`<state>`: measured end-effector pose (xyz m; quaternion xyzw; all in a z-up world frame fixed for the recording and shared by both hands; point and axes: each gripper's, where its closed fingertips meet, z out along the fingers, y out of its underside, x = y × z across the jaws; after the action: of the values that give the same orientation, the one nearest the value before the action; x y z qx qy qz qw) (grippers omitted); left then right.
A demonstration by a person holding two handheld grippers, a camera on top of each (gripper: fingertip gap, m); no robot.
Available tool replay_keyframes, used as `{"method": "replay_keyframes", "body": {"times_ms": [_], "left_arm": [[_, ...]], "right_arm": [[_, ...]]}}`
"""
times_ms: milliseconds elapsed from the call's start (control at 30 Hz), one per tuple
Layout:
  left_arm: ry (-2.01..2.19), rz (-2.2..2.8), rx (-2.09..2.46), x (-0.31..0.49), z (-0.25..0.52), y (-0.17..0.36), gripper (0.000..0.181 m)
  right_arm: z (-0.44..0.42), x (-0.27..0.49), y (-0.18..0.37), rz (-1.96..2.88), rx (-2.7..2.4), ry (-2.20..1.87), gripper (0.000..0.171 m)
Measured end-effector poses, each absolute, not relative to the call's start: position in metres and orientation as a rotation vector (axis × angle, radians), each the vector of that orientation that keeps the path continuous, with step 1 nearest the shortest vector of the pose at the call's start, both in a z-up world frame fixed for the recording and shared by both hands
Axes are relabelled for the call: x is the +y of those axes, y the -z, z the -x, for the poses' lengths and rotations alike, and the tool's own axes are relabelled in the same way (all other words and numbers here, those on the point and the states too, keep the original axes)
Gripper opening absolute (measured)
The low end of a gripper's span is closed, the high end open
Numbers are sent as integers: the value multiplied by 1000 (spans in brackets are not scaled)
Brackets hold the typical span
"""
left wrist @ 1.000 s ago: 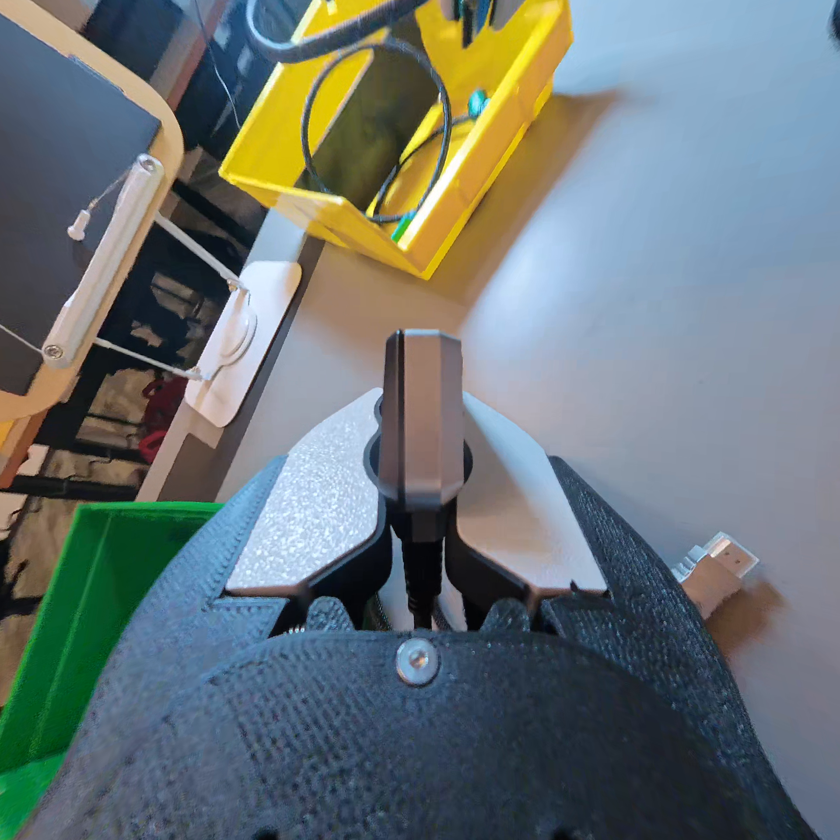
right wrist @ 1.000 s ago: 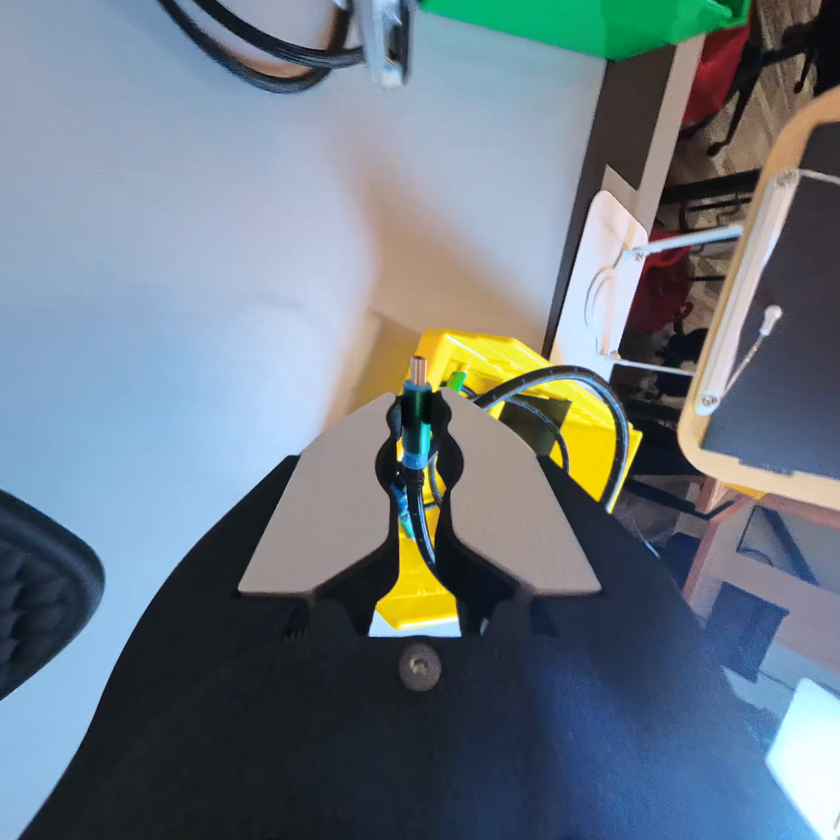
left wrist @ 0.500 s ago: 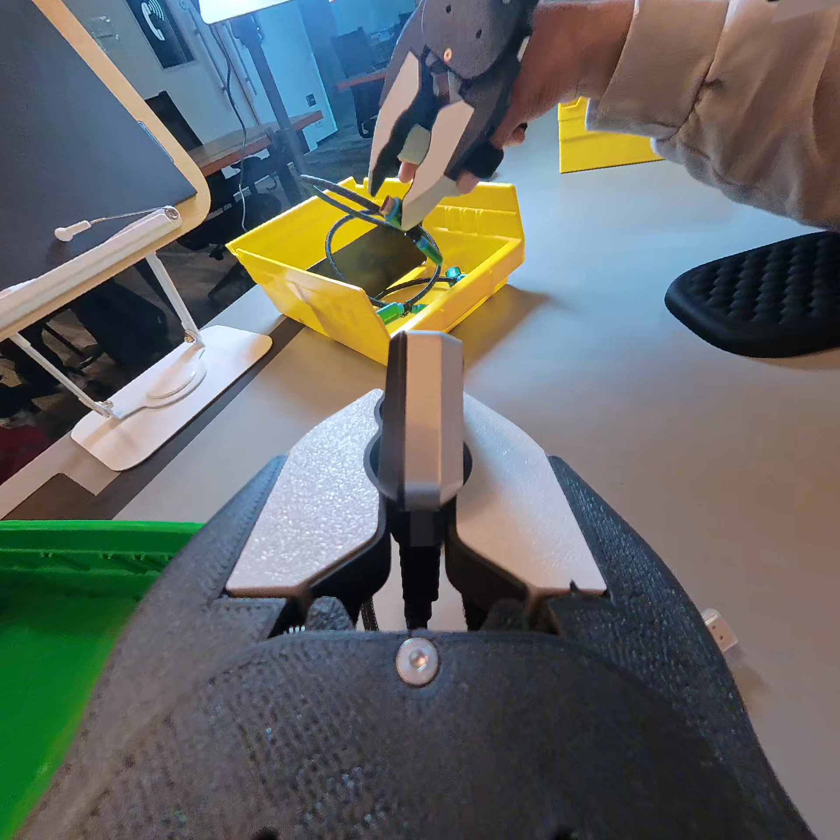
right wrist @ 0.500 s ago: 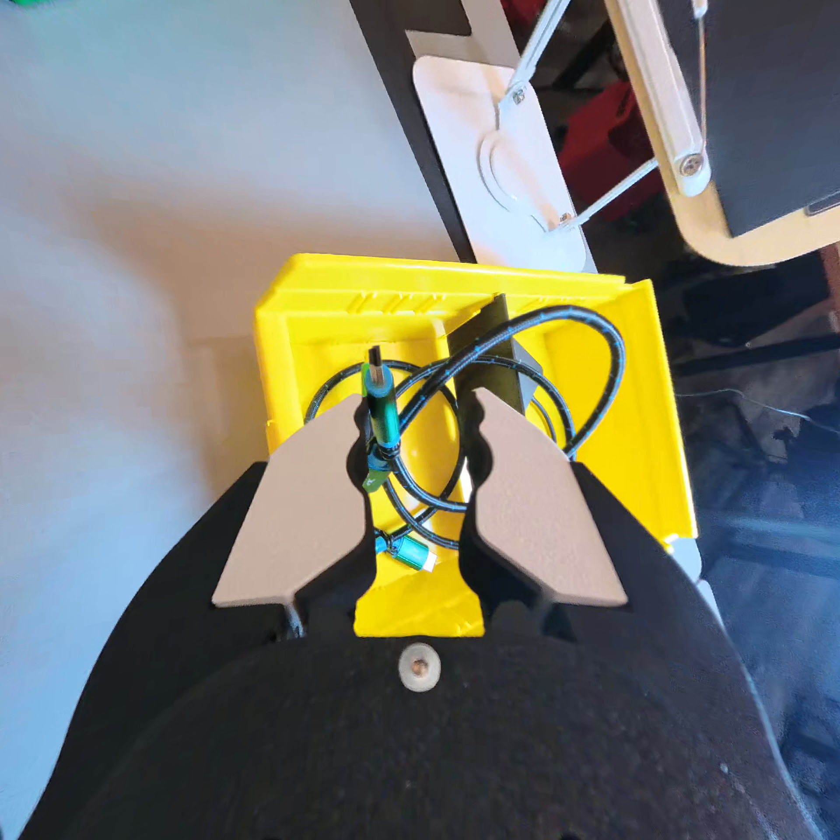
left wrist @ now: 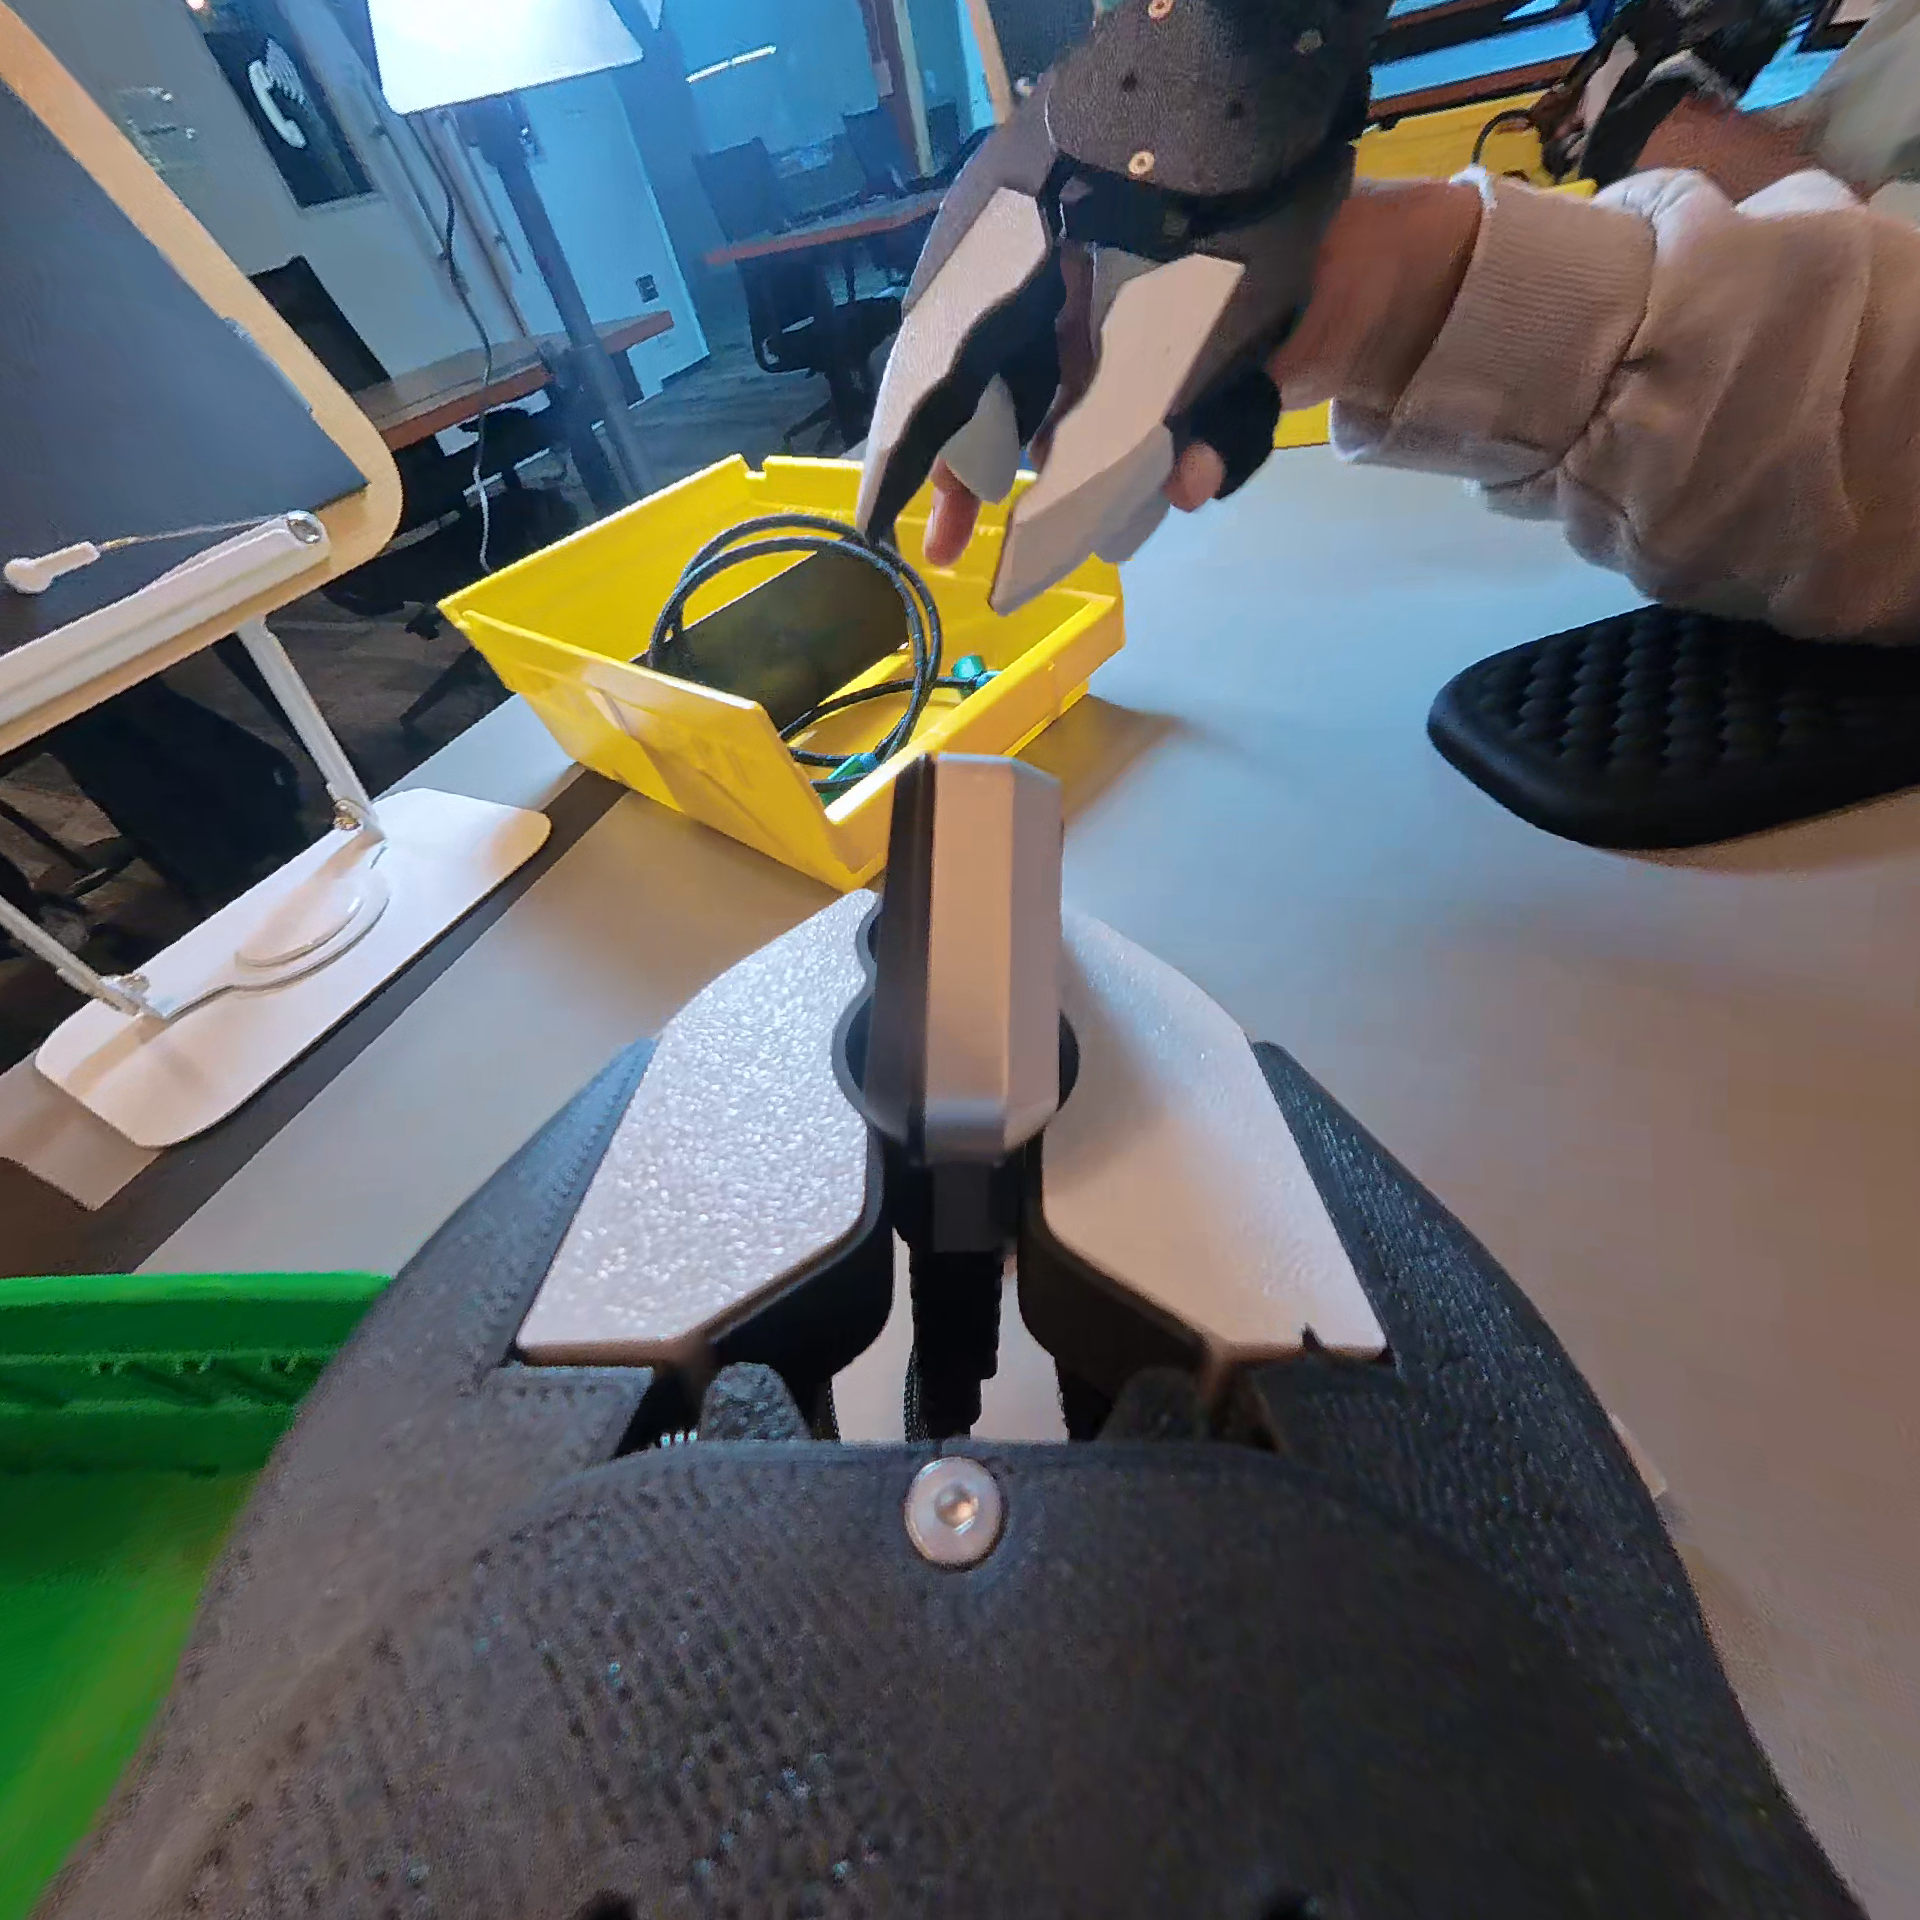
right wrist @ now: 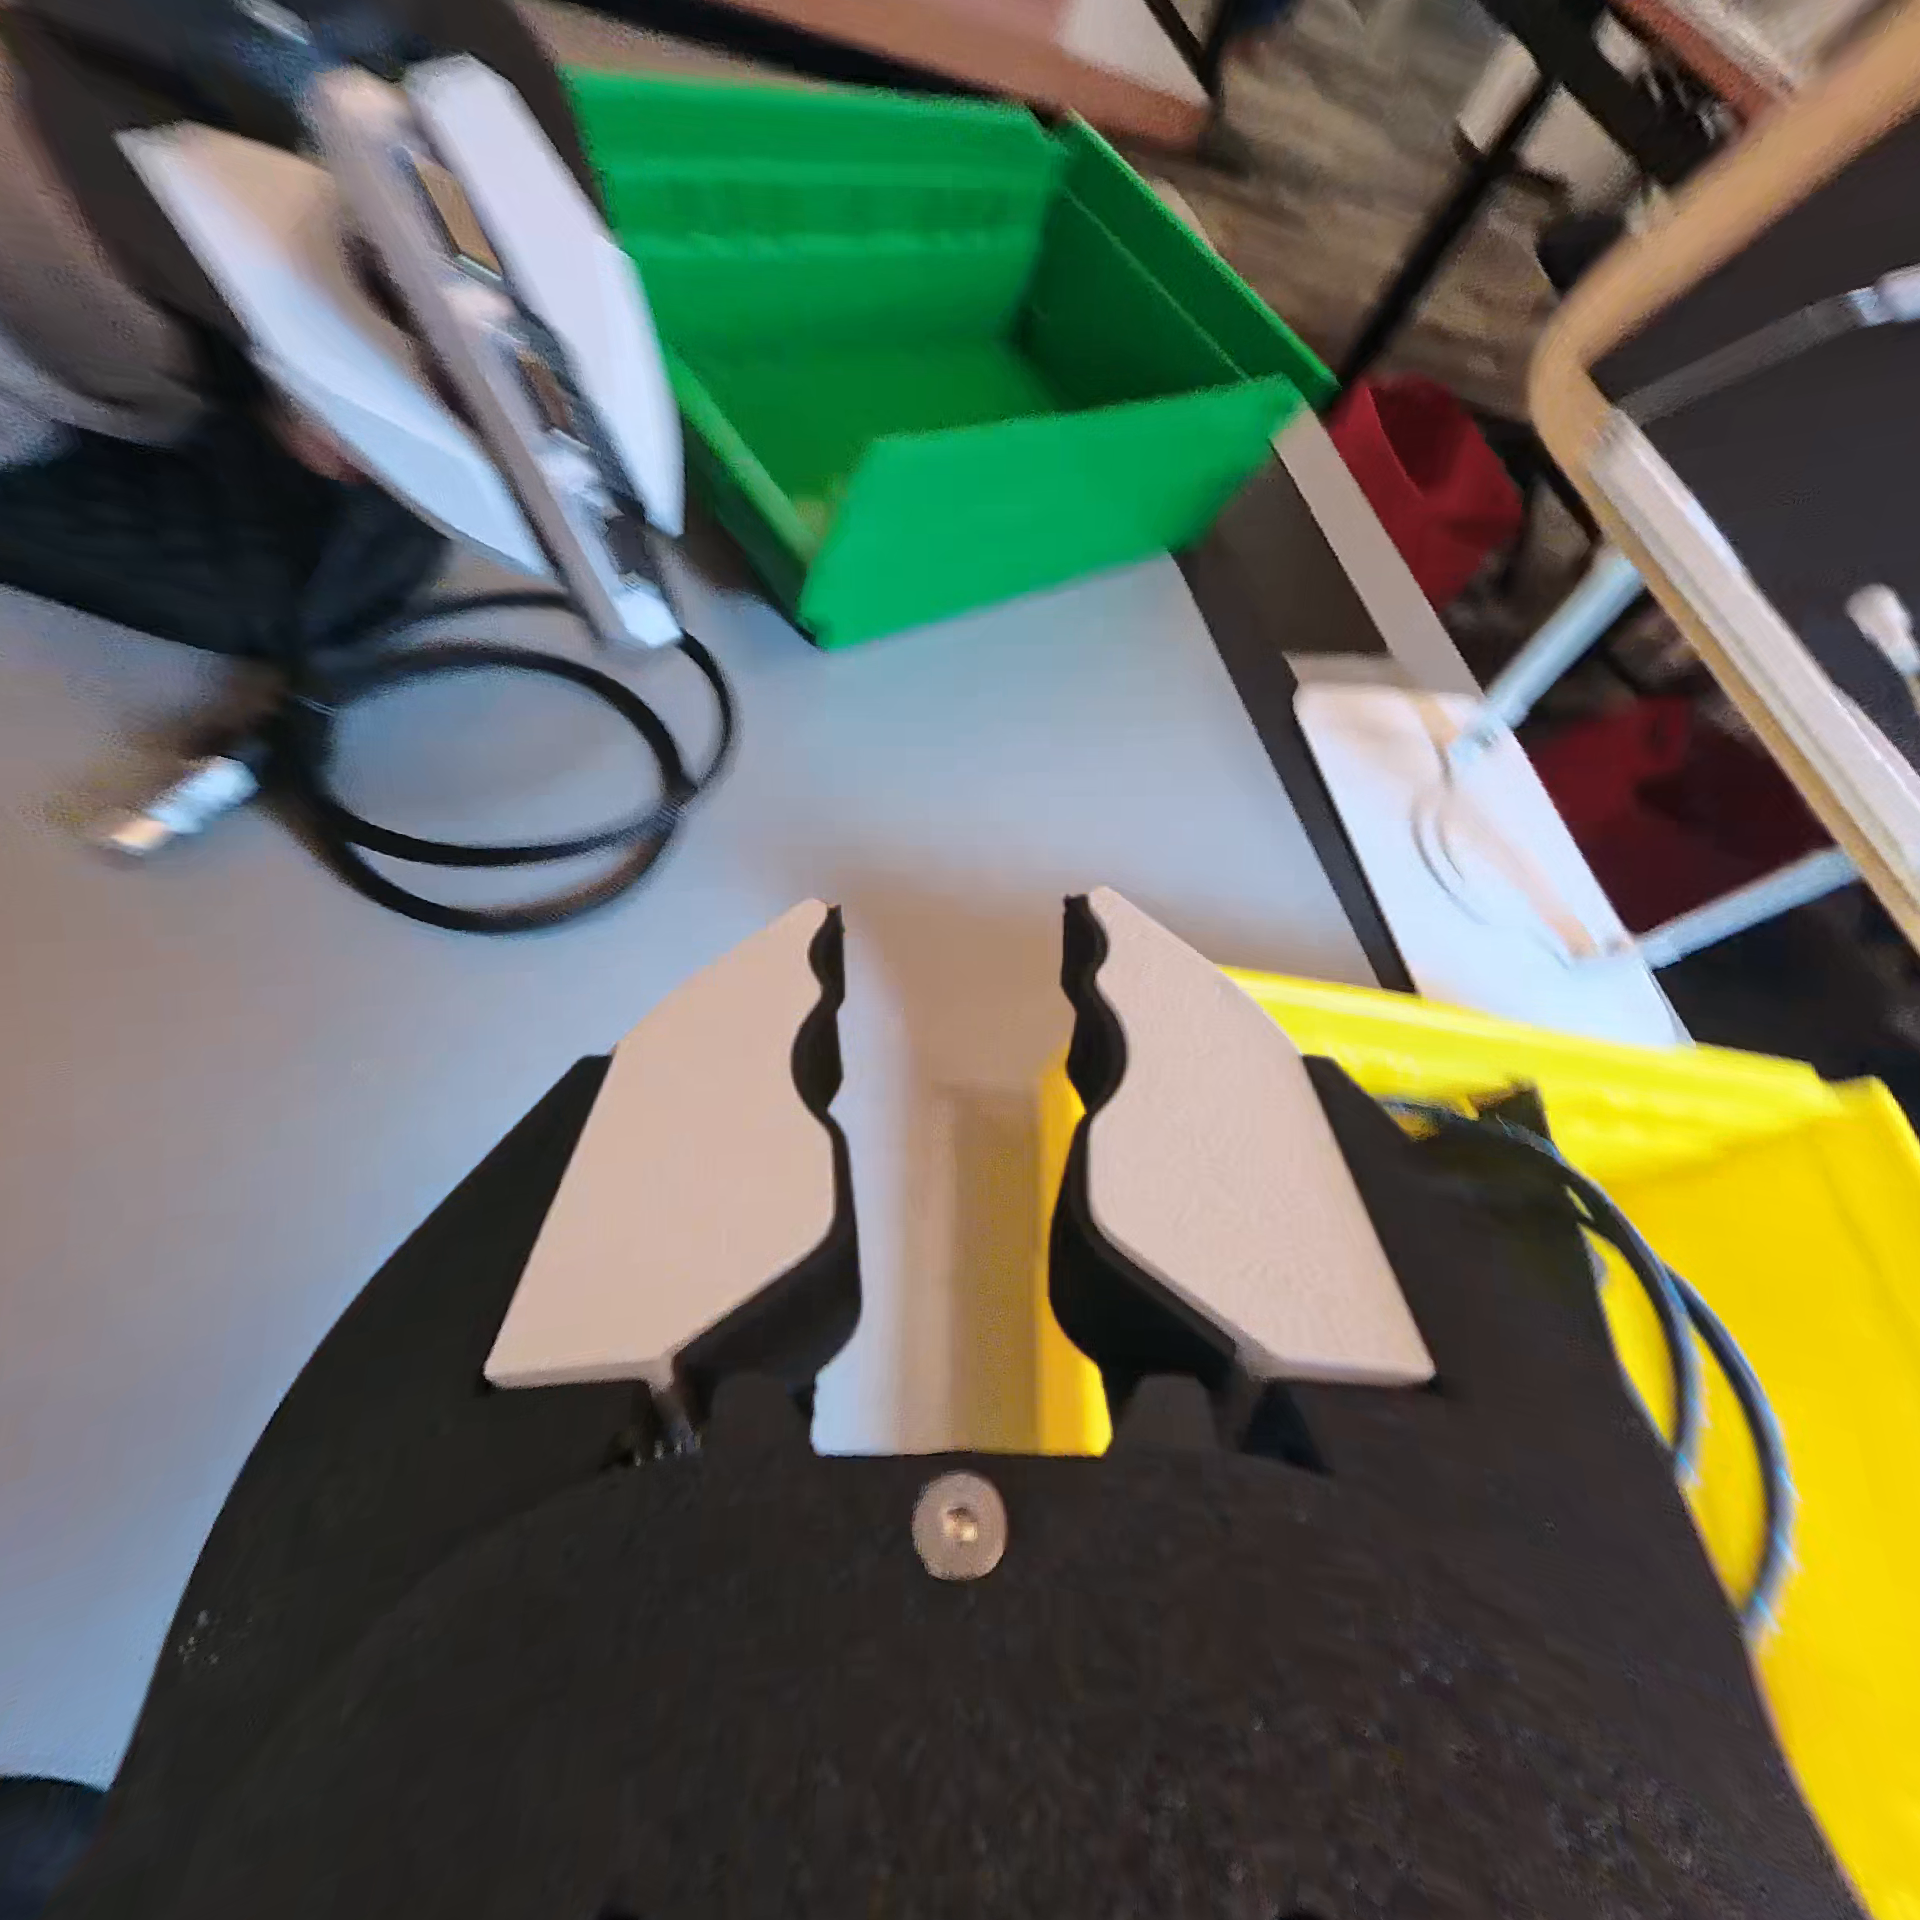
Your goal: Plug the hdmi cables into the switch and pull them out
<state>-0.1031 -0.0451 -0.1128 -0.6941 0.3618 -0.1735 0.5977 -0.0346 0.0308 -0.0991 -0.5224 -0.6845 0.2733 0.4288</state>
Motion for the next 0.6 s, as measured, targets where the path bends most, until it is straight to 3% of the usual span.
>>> {"method": "replay_keyframes", "body": {"times_ms": [33, 300, 433, 600], "left_arm": [[416, 1594, 854, -47, 100, 112, 24], [471, 1522, 970, -63, 74, 112, 23], [466, 1523, 1007, -66, 67, 116, 23], [484, 1527, 1031, -69, 64, 120, 25]], "right_arm": [[41, 12, 97, 1239, -1740, -729, 41], [79, -82, 86, 949, -1891, -967, 37], [90, -86, 97, 923, -1962, -846, 21], [85, -87, 99, 895, -2029, -716, 20]]}}
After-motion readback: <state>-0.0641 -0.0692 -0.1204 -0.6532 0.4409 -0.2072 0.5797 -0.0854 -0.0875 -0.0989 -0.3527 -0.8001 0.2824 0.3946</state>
